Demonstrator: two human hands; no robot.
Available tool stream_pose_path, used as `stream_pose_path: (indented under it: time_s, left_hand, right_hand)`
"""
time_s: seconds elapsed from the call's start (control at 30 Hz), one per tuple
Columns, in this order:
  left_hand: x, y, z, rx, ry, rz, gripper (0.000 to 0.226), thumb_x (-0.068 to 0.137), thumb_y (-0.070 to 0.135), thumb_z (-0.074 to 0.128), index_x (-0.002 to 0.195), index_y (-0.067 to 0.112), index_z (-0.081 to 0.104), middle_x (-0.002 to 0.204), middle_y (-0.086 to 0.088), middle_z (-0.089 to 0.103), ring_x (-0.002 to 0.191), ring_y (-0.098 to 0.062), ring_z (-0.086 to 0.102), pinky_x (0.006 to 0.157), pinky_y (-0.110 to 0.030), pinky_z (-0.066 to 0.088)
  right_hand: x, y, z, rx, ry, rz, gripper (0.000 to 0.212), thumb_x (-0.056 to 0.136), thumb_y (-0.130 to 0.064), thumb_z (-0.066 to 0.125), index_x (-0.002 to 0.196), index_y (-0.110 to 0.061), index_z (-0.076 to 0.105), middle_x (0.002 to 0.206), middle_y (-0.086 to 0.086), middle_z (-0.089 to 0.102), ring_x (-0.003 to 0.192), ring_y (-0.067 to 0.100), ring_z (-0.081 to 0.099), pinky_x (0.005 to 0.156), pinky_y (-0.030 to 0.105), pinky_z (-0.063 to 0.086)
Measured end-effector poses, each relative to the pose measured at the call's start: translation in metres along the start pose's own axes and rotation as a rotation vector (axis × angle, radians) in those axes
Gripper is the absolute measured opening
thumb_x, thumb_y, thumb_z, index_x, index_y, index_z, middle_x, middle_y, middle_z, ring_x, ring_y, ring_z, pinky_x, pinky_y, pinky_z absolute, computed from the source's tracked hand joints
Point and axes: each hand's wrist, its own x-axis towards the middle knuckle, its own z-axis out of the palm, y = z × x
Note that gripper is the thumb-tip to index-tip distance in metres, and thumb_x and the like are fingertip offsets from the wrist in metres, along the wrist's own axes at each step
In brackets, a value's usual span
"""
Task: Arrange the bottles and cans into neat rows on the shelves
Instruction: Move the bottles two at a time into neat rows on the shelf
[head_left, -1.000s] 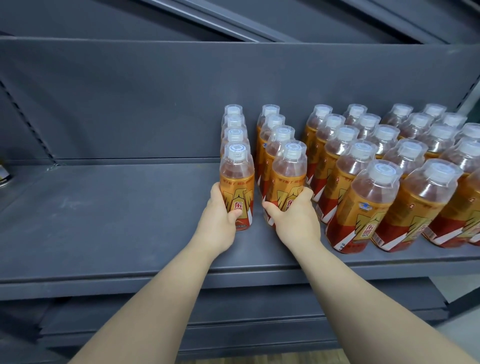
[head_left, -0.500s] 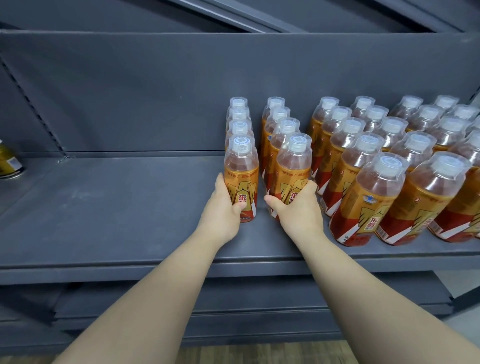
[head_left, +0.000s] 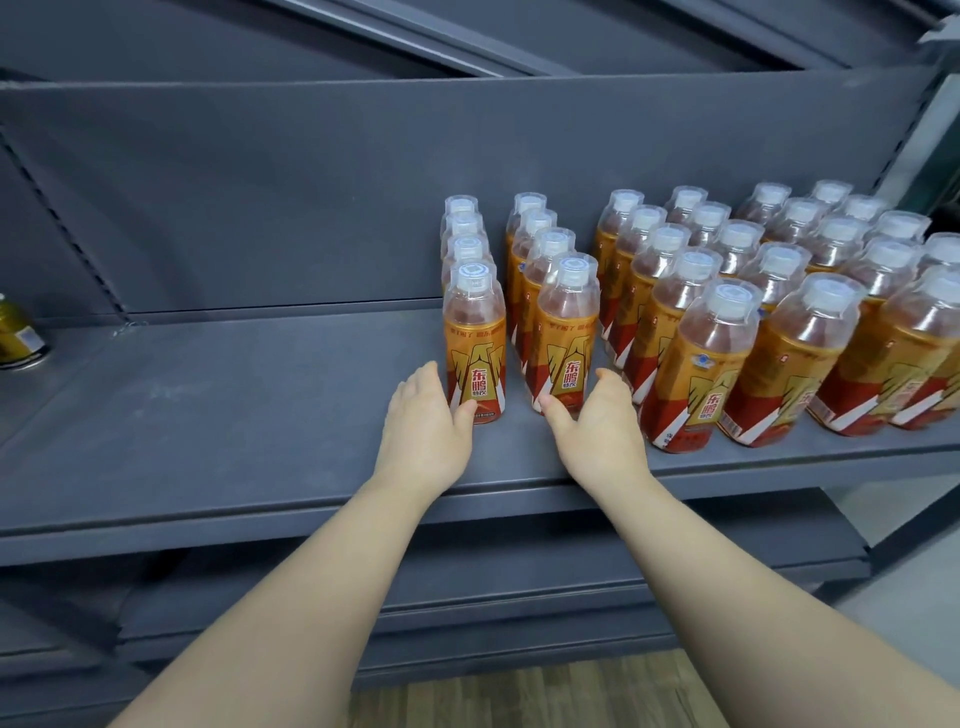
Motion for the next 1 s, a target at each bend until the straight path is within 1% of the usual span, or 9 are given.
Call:
stream_pose_path:
  time_s: [0.1, 0.23, 0.3, 0.37, 0.47, 0.53, 0.8, 0.93, 1.0]
  left_hand:
    - [-0.013, -0.011, -0.009, 0.066, 0.002, 0.031, 0.067, 0.102, 0.040, 0.050, 0.156, 0.013, 0.022, 0.161, -0.007, 0.030, 0.148, -0.026, 0.027, 0.120, -0.042, 0.028]
    - [-0.034, -0.041, -0.025, 0.200, -0.004, 0.084, 0.066, 0.103, 0.043, 0.044, 0.156, 0.012, 0.021, 0.162, -0.009, 0.027, 0.150, -0.029, 0.023, 0.122, -0.045, 0.023]
    - [-0.045, -0.059, -0.036, 0.263, 0.016, 0.076, 0.065, 0.103, 0.045, 0.040, 0.155, 0.012, 0.021, 0.161, -0.011, 0.028, 0.149, -0.031, 0.023, 0.121, -0.047, 0.022]
    - [-0.059, -0.077, -0.050, 0.273, 0.022, 0.022, 0.066, 0.104, 0.047, 0.036, 0.156, 0.011, 0.018, 0.163, -0.012, 0.023, 0.150, -0.034, 0.017, 0.122, -0.048, 0.017]
    - [-0.082, -0.109, -0.077, 0.289, 0.041, -0.040, 0.068, 0.104, 0.049, 0.033, 0.157, 0.011, 0.013, 0.165, -0.012, 0.014, 0.152, -0.034, 0.009, 0.123, -0.048, 0.011]
    - [-0.097, -0.136, -0.098, 0.311, 0.065, -0.075, 0.069, 0.104, 0.051, 0.032, 0.157, 0.011, 0.013, 0.165, -0.013, 0.015, 0.151, -0.036, 0.011, 0.122, -0.049, 0.012]
    - [-0.158, -0.234, -0.173, 0.350, 0.180, -0.259, 0.068, 0.103, 0.053, 0.033, 0.156, 0.013, 0.018, 0.162, -0.012, 0.023, 0.148, -0.036, 0.019, 0.120, -0.051, 0.019]
    - [-0.194, -0.277, -0.205, 0.370, 0.220, -0.370, 0.067, 0.103, 0.052, 0.032, 0.156, 0.013, 0.018, 0.163, -0.012, 0.022, 0.149, -0.038, 0.018, 0.120, -0.051, 0.018]
    - [-0.209, -0.299, -0.219, 0.399, 0.249, -0.429, 0.066, 0.102, 0.053, 0.033, 0.153, 0.012, 0.023, 0.158, -0.013, 0.030, 0.144, -0.038, 0.025, 0.117, -0.052, 0.024]
  right_hand:
    - [-0.020, -0.008, 0.003, -0.088, 0.060, -0.080, 0.050, 0.095, -0.041, 0.062, 0.133, -0.012, 0.047, 0.127, 0.008, 0.052, 0.121, 0.027, 0.053, 0.097, 0.042, 0.051]
    - [-0.055, -0.023, 0.012, -0.209, -0.050, -0.245, 0.037, 0.101, -0.034, 0.053, 0.132, -0.015, 0.051, 0.128, 0.003, 0.054, 0.121, 0.022, 0.047, 0.098, 0.037, 0.046]
    - [-0.073, -0.033, 0.021, -0.250, -0.113, -0.352, 0.040, 0.102, -0.036, 0.050, 0.137, -0.016, 0.049, 0.131, 0.003, 0.055, 0.124, 0.022, 0.047, 0.101, 0.039, 0.046]
    - [-0.090, -0.046, 0.035, -0.322, -0.211, -0.435, 0.049, 0.104, -0.039, 0.045, 0.147, -0.017, 0.042, 0.144, 0.005, 0.049, 0.135, 0.026, 0.039, 0.111, 0.041, 0.038]
    - [-0.116, -0.074, 0.060, -0.439, -0.336, -0.522, 0.059, 0.106, -0.046, 0.035, 0.158, -0.020, 0.023, 0.166, 0.006, 0.018, 0.153, 0.027, 0.009, 0.125, 0.041, 0.010]
    - [-0.134, -0.094, 0.078, -0.462, -0.367, -0.565, 0.062, 0.106, -0.049, 0.031, 0.159, -0.021, 0.017, 0.167, 0.006, 0.009, 0.154, 0.027, 0.001, 0.125, 0.041, 0.003]
    - [-0.211, -0.165, 0.151, -0.513, -0.524, -0.729, 0.064, 0.106, -0.050, 0.024, 0.160, -0.021, 0.009, 0.168, 0.008, 0.003, 0.154, 0.026, -0.001, 0.125, 0.043, 0.002]
    - [-0.253, -0.202, 0.184, -0.517, -0.609, -0.839, 0.062, 0.106, -0.048, 0.025, 0.160, -0.021, 0.011, 0.168, 0.008, 0.007, 0.154, 0.027, 0.003, 0.125, 0.043, 0.004]
    - [-0.271, -0.219, 0.199, -0.528, -0.641, -0.905, 0.061, 0.106, -0.048, 0.025, 0.159, -0.019, 0.013, 0.167, 0.009, 0.009, 0.154, 0.027, 0.005, 0.125, 0.044, 0.005]
